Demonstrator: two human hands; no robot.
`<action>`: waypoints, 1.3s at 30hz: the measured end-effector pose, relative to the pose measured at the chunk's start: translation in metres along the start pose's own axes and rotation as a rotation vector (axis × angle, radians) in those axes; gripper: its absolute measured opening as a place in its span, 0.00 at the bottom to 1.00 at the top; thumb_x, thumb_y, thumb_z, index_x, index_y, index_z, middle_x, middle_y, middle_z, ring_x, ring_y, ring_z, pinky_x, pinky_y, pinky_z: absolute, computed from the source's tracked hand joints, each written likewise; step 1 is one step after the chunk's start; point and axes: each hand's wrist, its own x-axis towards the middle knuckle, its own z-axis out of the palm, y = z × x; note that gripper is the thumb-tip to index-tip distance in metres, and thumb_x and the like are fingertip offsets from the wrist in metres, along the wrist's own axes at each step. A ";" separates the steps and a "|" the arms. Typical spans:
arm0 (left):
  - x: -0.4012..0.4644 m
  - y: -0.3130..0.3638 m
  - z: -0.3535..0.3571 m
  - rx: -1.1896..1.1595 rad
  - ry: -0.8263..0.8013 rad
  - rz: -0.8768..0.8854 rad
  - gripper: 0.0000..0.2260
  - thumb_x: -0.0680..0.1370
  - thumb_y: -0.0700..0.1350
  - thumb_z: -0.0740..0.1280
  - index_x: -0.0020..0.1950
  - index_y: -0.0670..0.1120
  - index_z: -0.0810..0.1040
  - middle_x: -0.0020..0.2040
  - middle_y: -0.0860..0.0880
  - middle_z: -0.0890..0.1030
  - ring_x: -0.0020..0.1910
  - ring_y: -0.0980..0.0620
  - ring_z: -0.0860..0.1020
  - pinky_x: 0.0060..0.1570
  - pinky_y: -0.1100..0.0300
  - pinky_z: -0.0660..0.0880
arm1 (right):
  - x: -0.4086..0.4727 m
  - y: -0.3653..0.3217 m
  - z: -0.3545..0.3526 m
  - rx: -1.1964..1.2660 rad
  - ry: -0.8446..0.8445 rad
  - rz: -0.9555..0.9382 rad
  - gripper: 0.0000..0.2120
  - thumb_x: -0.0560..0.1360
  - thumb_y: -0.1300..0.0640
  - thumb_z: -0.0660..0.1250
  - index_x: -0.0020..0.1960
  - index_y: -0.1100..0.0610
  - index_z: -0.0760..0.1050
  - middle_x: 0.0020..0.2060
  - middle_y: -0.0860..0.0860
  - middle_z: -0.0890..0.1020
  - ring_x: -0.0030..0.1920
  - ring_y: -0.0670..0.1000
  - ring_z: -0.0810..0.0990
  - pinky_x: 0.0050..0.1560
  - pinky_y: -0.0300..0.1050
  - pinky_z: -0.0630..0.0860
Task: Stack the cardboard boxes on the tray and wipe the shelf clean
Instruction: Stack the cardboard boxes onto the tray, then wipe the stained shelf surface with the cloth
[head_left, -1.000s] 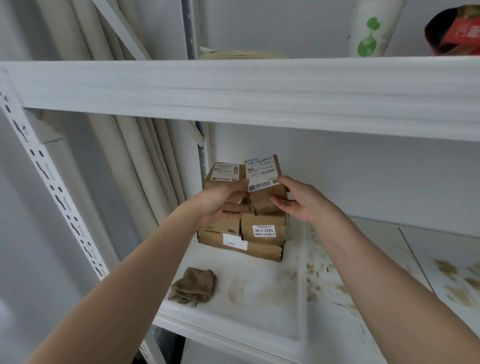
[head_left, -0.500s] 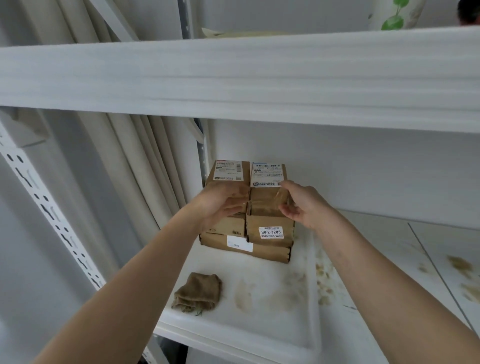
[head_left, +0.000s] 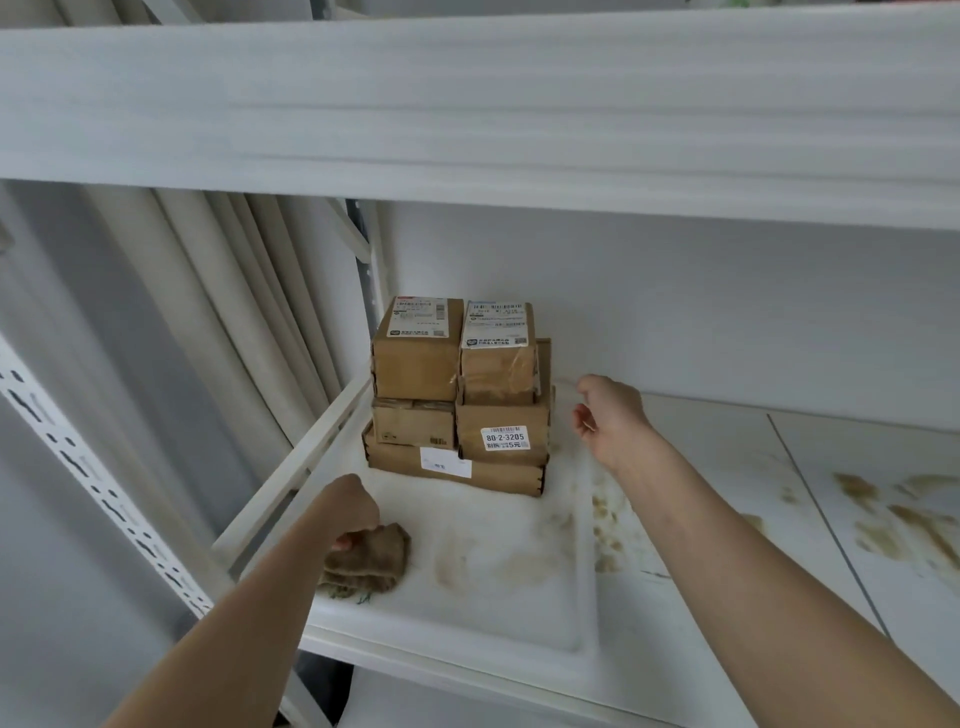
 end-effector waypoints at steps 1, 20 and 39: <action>0.001 -0.001 0.006 0.012 0.011 0.000 0.09 0.73 0.35 0.66 0.52 0.40 0.72 0.49 0.40 0.77 0.46 0.43 0.79 0.49 0.51 0.80 | 0.000 0.002 -0.004 -0.002 -0.001 0.013 0.10 0.75 0.69 0.58 0.38 0.58 0.69 0.32 0.53 0.68 0.31 0.48 0.66 0.31 0.38 0.65; -0.052 0.048 0.034 0.199 0.238 0.202 0.04 0.76 0.39 0.62 0.42 0.41 0.75 0.32 0.50 0.70 0.35 0.50 0.73 0.33 0.61 0.70 | -0.011 0.017 -0.088 -0.109 -0.282 0.216 0.04 0.76 0.65 0.63 0.51 0.61 0.74 0.37 0.54 0.72 0.35 0.50 0.72 0.35 0.39 0.74; -0.150 0.257 0.115 -0.700 -0.319 0.452 0.03 0.77 0.36 0.61 0.46 0.38 0.74 0.43 0.42 0.74 0.31 0.48 0.74 0.38 0.57 0.77 | -0.005 -0.018 -0.220 -0.030 -0.317 0.267 0.13 0.80 0.62 0.63 0.62 0.68 0.73 0.53 0.63 0.77 0.51 0.61 0.81 0.50 0.50 0.82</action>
